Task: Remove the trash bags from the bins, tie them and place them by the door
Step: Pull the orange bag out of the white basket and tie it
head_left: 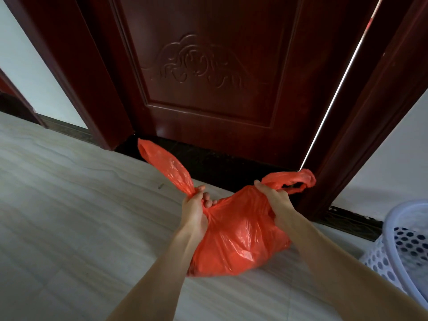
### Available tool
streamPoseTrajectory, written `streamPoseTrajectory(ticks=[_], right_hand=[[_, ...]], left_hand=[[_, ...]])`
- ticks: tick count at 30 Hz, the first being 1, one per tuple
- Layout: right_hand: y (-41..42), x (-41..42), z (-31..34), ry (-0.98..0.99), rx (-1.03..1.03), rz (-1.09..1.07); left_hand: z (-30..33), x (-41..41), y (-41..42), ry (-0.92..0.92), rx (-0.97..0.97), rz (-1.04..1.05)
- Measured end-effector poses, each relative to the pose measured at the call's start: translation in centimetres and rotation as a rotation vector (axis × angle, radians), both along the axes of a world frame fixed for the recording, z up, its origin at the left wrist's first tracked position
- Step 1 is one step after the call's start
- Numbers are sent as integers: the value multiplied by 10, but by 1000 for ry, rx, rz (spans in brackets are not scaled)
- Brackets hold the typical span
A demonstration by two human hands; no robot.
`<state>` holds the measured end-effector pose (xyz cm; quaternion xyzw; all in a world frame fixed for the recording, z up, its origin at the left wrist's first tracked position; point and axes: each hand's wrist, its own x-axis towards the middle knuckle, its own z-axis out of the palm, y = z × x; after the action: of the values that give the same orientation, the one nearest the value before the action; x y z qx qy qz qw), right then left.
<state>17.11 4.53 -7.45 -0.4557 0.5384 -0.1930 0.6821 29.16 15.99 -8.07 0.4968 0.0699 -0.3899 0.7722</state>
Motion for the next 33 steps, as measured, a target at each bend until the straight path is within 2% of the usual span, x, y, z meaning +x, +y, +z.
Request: streamPoseTrajectory(ticks=[3,4,6,9,11,13,14,17,19,22,24,28,30,33], right_hand=[[0,-2,-1,332,-281,183],[1,-2,-1,404,-306,236],[4,-3,-1,425,-302,314],[6,4,-10,239,-377,308],[10,13,-11,61,-342,182],[15,21,-9,-160,-191,48],[14,23,-9,-260,-104,-11],[13,24,-6,-451,130,-110],[15,24,-6,-388,159,-100],[24,32,-11,-87,-71,75],[29,37,-14,51,-156,164],[38,38,-17,78,-47,257],[40,38,-19,55,-119,227],[40,33,-19,33,-326,136]], left_hand=[[0,1,0,9,-25,21],[-1,1,1,6,-28,11],[-4,1,4,-28,-2,-52],[-9,1,8,-86,58,-175],[-14,1,7,-203,167,-184],[-18,1,7,-371,298,-128],[-20,2,7,-397,308,-87],[-18,2,8,-299,219,-18],[-15,1,8,-221,157,-20],[-8,-6,3,-97,-18,-53],[-9,-11,-3,-91,-4,-18],[-11,-11,-7,-137,218,23],[-10,-9,-5,-107,227,-38],[-9,-5,-3,-42,127,-97]])
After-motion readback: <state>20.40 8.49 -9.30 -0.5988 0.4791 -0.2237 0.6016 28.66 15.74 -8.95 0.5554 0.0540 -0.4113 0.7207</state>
